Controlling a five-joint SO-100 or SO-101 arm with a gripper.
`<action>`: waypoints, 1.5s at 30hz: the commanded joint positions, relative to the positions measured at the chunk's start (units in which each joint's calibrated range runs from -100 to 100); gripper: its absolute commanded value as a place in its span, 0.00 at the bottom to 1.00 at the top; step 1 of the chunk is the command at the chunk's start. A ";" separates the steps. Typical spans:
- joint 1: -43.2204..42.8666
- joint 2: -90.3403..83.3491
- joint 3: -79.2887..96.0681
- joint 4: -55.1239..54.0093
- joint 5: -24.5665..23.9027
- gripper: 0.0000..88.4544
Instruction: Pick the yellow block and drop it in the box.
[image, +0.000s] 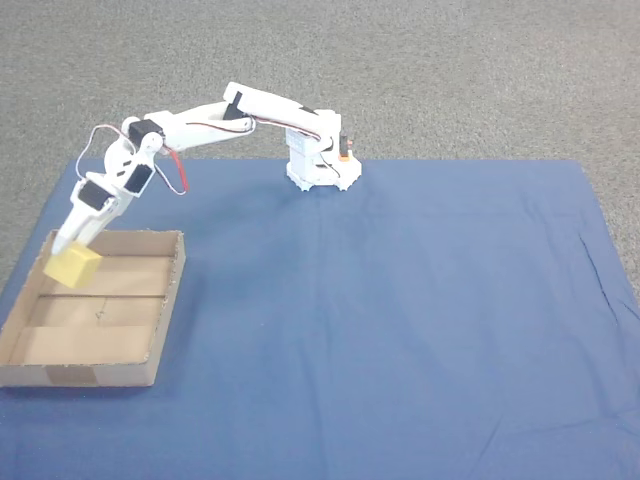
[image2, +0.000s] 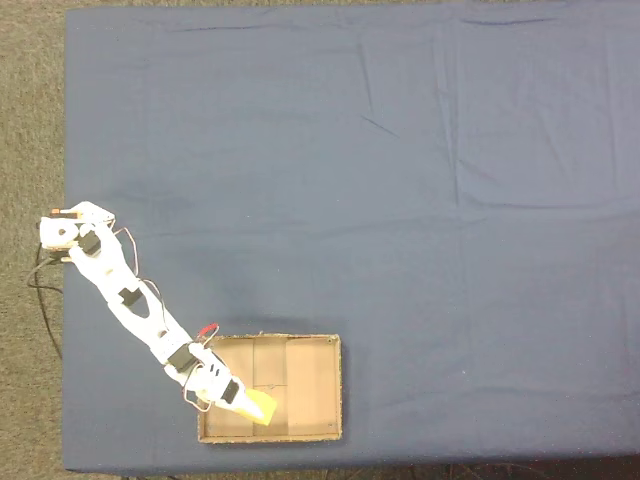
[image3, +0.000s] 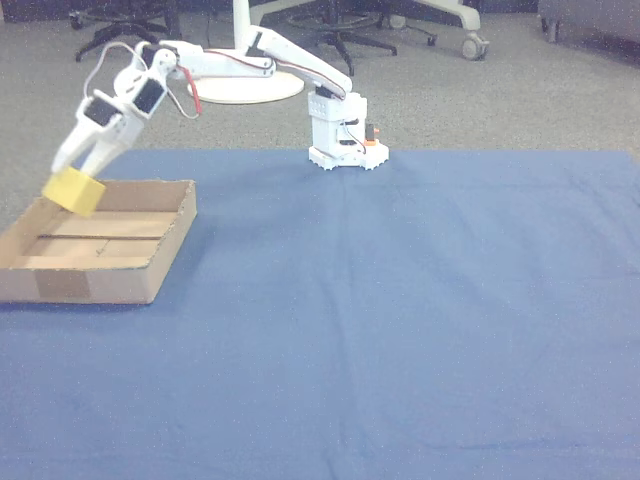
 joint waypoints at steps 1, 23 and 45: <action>-0.95 -0.89 -2.44 2.94 0.88 0.22; -32.33 -105.74 92.76 -10.79 -13.77 0.00; -46.64 -149.81 160.81 -6.32 -17.97 0.00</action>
